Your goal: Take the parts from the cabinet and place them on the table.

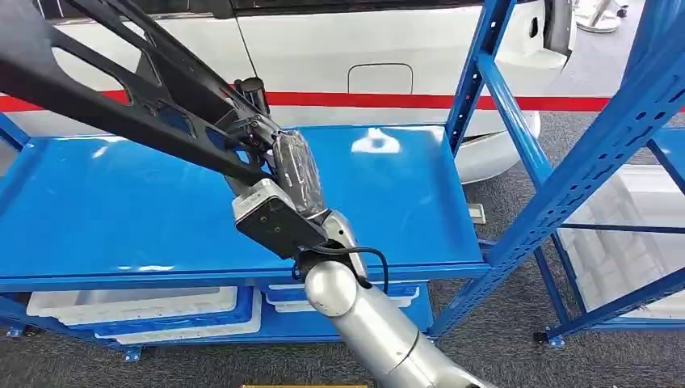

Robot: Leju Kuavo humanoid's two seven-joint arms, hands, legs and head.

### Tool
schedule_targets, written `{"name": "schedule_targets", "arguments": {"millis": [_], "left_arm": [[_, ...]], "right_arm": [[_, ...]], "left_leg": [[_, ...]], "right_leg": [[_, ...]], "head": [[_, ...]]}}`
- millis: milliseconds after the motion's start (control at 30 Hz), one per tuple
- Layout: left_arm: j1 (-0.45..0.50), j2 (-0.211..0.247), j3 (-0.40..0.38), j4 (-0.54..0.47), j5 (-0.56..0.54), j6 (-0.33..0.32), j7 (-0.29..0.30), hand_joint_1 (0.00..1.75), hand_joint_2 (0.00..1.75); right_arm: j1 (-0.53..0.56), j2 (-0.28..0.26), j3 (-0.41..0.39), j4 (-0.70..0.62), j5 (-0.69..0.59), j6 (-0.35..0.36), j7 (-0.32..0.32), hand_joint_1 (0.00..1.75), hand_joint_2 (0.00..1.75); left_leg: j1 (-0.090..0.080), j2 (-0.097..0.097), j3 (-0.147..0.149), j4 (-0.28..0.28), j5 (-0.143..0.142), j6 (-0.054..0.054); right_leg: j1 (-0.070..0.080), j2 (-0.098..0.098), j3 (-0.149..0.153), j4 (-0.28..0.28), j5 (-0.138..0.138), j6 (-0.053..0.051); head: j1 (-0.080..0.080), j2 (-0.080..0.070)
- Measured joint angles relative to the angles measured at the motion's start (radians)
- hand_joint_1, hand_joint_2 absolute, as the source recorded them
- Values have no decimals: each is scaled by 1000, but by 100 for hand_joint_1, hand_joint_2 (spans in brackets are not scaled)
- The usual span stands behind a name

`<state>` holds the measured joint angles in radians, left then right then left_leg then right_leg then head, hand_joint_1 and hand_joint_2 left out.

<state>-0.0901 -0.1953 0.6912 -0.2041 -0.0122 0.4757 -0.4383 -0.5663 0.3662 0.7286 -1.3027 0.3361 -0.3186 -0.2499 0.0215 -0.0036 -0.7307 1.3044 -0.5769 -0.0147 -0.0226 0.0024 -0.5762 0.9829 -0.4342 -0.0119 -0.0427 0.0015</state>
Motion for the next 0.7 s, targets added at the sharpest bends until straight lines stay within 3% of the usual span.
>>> {"name": "schedule_targets", "arguments": {"millis": [33,67,167,200,300,333,367,400,467,500,533,567,600,633,667,700], "left_arm": [[0,0,2,0,3,-3,-3,0,175],[1,0,7,0,5,-12,-13,0,175],[2,9,11,0,13,-76,-54,0,175],[2,12,15,0,15,-95,-61,0,175],[9,18,18,0,23,-120,-73,0,175],[11,19,18,0,24,-124,-76,0,175],[12,19,20,0,24,-139,-76,0,175],[12,22,22,-1,26,-165,-76,0,175],[14,34,23,-1,36,-214,-66,0,175],[15,39,27,-1,44,-228,-65,0,175],[15,44,34,-1,51,-239,-63,0,175],[16,47,39,-1,55,-246,-63,0,175],[17,49,40,-1,55,-249,-63,0,175],[18,51,40,-1,55,-252,-64,0,175],[18,51,40,-1,55,-259,-65,0,175],[17,51,41,-1,55,-263,-68,0,175]], "right_arm": [[0,0,3,3,-4,-4,2,175,175],[-3,0,8,10,-11,-11,5,175,175],[-12,0,28,16,-26,-30,5,175,175],[-17,0,40,17,-27,-38,6,175,175],[-22,0,56,21,-27,-45,8,175,175],[-24,1,59,22,-27,-46,8,175,175],[-25,-2,60,23,-27,-48,8,175,175],[-32,-1,61,24,-29,-52,8,175,175],[-40,-3,66,31,-36,-61,10,175,175],[-40,-3,67,35,-37,-65,12,175,175],[-40,-6,70,41,-39,-69,15,175,175],[-40,-8,73,45,-40,-71,17,175,175],[-40,-8,74,47,-40,-73,17,175,175],[-42,-7,74,49,-40,-75,18,175,175],[-45,-6,75,50,-40,-76,18,175,175],[-49,-5,76,50,-38,-78,19,175,175]], "left_leg": [[1,0,-11,24,1,-1],[3,0,4,-8,27,-1],[4,0,143,-270,146,10],[-2,0,155,-298,133,12],[-11,-1,149,-297,138,29],[-12,-1,152,-310,146,40],[-1,3,160,-327,158,52],[-6,3,159,-332,162,59],[-9,3,153,-332,166,63],[-11,3,150,-331,166,64],[-12,3,149,-331,167,65],[-13,3,149,-331,168,64],[-14,2,149,-330,168,64],[-14,0,149,-327,168,63],[-14,-1,148,-323,166,60],[-17,-1,143,-317,163,54]], "right_leg": [[0,0,0,0,0,0],[0,0,0,0,0,0],[0,3,5,0,0,1],[10,3,1,1,1,4],[8,2,-2,-4,6,19],[13,2,0,-10,10,26],[15,0,-11,6,-2,27],[15,-1,-36,49,-32,21],[12,-1,-109,209,-103,10],[12,-1,-145,289,-131,9],[12,-1,-162,327,-136,15],[11,-1,-149,305,-123,21],[11,-1,-113,240,-95,29],[10,-1,-60,138,-57,36],[10,-3,-8,41,-25,39],[11,-3,5,-1,-26,30]], "head": [[0,0],[0,0],[0,0],[1,0],[1,0],[0,0],[3,0],[7,0],[9,0],[10,0],[11,0],[10,0],[11,0],[11,0],[11,0],[11,0]]}}
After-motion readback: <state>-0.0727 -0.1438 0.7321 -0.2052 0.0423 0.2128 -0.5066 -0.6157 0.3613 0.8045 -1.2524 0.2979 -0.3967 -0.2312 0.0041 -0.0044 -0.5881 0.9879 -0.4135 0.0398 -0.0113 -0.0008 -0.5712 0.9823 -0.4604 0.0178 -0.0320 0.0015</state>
